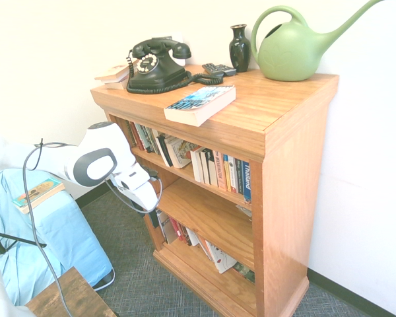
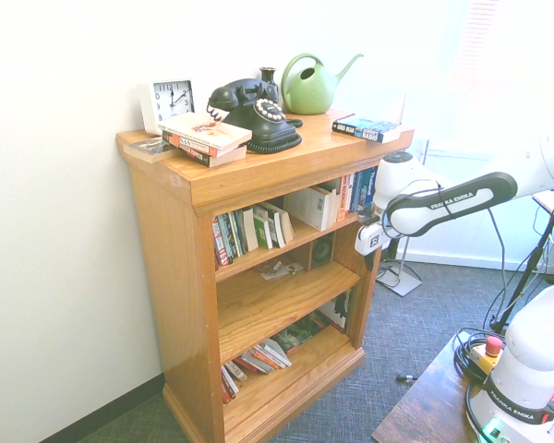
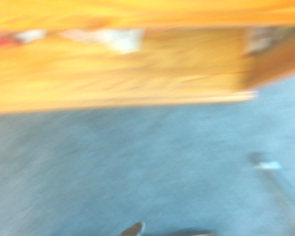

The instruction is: Shelf the books

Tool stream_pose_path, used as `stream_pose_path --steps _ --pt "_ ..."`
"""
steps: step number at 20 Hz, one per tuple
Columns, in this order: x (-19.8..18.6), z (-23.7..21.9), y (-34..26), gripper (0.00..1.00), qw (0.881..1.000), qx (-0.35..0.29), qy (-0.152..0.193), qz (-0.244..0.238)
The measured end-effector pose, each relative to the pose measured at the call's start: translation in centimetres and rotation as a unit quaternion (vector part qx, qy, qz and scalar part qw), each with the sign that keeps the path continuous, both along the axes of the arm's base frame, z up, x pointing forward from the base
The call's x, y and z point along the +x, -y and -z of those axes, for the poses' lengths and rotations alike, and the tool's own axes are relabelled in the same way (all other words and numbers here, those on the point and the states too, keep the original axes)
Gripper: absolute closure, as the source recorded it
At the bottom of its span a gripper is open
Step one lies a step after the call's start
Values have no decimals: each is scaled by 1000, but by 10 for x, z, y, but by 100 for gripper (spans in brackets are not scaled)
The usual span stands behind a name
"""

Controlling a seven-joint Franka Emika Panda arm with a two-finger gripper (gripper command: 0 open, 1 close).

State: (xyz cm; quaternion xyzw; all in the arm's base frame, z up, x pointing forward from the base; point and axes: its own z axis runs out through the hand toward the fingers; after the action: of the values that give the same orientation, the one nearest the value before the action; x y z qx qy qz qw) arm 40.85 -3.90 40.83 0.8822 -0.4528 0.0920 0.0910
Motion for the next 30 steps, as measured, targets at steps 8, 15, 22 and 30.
stream_pose_path --steps 8,15,22,30 --pt "-46 -107 87 0 974 -222 34 26" --pt "-21 -184 62 0 914 -406 17 -17" --pt "20 -205 27 0 860 -509 -15 -26" --pt "54 -191 7 0 831 -554 -19 -54"
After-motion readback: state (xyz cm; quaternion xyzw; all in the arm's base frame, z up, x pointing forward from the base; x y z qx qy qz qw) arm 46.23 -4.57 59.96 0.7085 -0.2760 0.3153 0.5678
